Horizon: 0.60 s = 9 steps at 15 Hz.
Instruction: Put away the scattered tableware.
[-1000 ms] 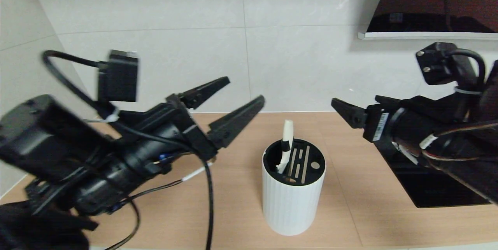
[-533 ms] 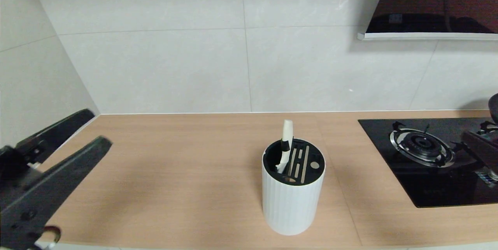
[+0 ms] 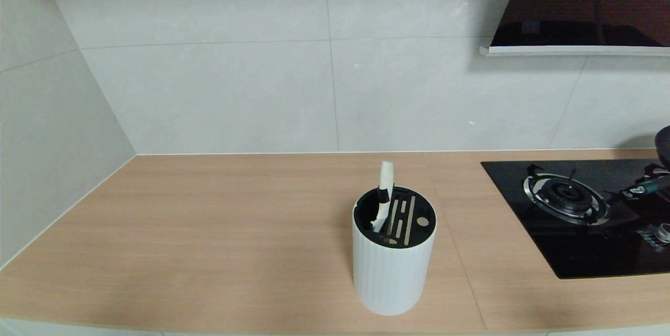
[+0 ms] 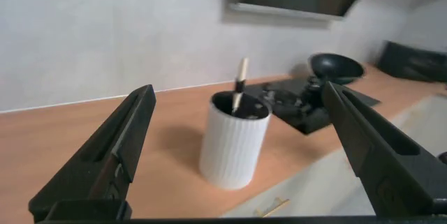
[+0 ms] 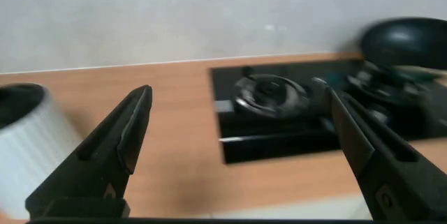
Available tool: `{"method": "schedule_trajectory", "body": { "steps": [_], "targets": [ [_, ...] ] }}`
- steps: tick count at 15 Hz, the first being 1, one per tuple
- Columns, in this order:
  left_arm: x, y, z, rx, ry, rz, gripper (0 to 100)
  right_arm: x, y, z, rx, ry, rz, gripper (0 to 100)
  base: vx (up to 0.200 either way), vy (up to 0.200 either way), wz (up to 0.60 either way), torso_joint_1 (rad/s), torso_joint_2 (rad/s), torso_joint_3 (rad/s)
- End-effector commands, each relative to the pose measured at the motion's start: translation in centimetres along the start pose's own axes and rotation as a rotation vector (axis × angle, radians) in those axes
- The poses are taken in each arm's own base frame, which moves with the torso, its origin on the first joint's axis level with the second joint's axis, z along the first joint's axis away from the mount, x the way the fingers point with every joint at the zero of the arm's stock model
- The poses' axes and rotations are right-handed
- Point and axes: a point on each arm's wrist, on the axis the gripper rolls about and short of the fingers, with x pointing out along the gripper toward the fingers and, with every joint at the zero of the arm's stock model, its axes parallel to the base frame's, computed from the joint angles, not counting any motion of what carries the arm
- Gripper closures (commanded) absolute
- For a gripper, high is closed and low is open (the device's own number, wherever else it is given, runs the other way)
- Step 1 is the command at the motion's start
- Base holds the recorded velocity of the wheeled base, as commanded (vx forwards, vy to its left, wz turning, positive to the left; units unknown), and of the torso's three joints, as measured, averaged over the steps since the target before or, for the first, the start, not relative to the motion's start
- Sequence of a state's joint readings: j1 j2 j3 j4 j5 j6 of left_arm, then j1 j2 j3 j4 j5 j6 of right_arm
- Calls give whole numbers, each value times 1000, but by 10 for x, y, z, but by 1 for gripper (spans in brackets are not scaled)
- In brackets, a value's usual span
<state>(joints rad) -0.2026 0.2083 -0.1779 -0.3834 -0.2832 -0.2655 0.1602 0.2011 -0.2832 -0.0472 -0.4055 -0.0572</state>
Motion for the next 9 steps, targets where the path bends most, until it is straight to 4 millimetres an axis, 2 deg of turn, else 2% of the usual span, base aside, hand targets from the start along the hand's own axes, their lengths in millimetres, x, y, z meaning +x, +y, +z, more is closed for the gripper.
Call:
{"method": "schedule_trajectory", "body": {
  "steps": [1, 3, 4, 5, 6, 8, 9],
  "targets": [
    [-15, 0, -19, 58, -128, 127, 0, -18, -4, -1, 34, -114, -119, 0, 0, 0, 0, 0, 0, 0],
    [-16, 2, -33, 104, -147, 203, 0, -28, -2, -11, 18, -138, -174, 0, 0, 0, 0, 0, 0, 0],
    [-22, -1, -38, 125, -154, 230, 0, -25, -1, -19, 11, -108, -191, 0, 0, 0, 0, 0, 0, 0],
    [-24, 1, -47, 158, -94, 273, 0, -22, -1, -27, 11, -98, -215, 0, 0, 0, 0, 0, 0, 0],
    [-25, 6, -54, 251, -27, 417, 0, -19, 0, -42, 9, -86, -210, 0, 0, 0, 0, 0, 0, 0],
    [-29, 14, -65, 327, 84, 658, 0, -11, 3, -71, 2, -14, -200, 0, 0, 0, 0, 0, 0, 0],
    [-32, 17, -76, 315, 203, 688, 0, -11, 4, -75, 30, 19, -176, 0, 0, 0, 0, 0, 0, 0]
  ]
}}
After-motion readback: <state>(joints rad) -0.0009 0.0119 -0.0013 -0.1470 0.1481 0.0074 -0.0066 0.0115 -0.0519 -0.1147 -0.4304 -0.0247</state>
